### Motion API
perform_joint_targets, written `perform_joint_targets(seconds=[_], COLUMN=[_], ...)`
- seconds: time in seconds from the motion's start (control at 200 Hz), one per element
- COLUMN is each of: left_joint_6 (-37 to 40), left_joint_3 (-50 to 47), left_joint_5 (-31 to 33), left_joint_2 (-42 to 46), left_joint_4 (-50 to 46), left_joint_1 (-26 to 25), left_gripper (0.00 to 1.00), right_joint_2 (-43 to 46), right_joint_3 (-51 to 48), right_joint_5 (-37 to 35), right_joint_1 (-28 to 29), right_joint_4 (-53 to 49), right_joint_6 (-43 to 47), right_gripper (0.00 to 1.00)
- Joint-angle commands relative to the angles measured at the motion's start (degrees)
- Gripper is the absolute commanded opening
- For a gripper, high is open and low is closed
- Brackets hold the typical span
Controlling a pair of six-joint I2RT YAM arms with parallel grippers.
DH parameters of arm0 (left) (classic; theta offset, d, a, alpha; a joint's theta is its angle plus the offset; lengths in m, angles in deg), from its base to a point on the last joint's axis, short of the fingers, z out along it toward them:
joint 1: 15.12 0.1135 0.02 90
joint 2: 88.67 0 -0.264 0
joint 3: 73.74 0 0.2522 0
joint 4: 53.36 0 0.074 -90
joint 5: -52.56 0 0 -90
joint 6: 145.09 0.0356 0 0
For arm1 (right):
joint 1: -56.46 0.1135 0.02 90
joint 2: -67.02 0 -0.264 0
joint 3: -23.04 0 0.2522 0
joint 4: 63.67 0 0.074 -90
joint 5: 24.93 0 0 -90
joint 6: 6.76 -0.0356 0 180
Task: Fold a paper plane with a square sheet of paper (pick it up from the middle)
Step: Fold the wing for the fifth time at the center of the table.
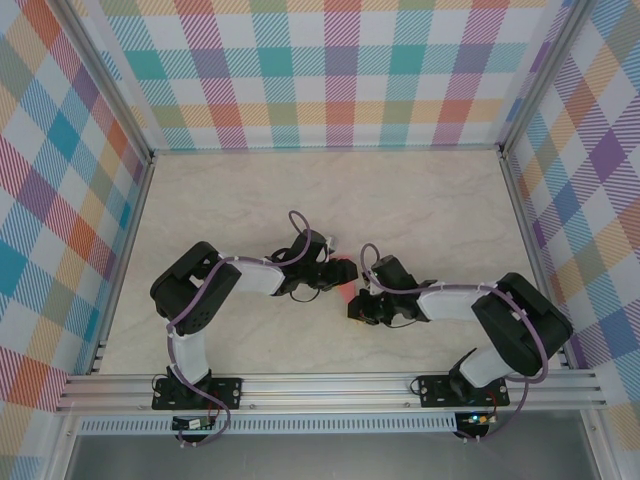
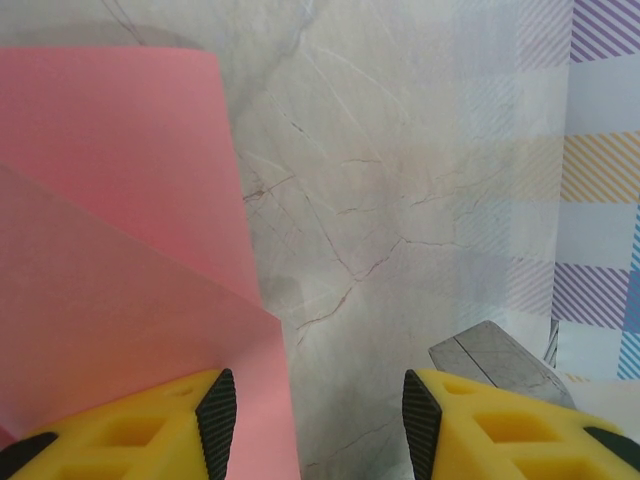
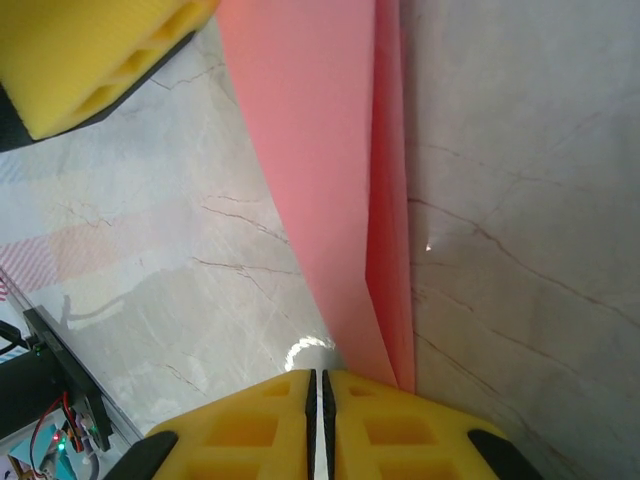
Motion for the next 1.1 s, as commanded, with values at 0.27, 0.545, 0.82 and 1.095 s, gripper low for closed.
perform_joint_targets(seconds=[0.27, 0.545, 0.82, 1.095], left_joint_6=[1.1, 1.2, 0.1, -0.5], left_joint_3=[-1.2, -0.8, -1.0, -0.3], left_joint_5=[2.3, 1.8, 2.0, 2.4], left_joint_2=[-3.4, -4.3, -4.5, -5.4], left_joint_4=[-4.6, -4.4, -4.0, -5.4], left_joint_1=[-0.4, -0.4, -0.4, -0.4], left_gripper=[0.50, 0.50, 0.50, 0.50], right_joint_2=[5.2, 12.4, 18.8, 7.4], right_joint_3=[-5.3, -7.0, -4.1, -0.6], right_joint_5=[-1.8, -1.5, -5.8, -5.6], right_joint_1=[0.2, 0.1, 0.2, 0.2], right_joint_4=[-7.4, -9.3, -3.0, 9.1], right_joint_6=[-1.3, -1.5, -2.9, -9.9], right_gripper=[0.17, 0.18, 0.28, 0.22])
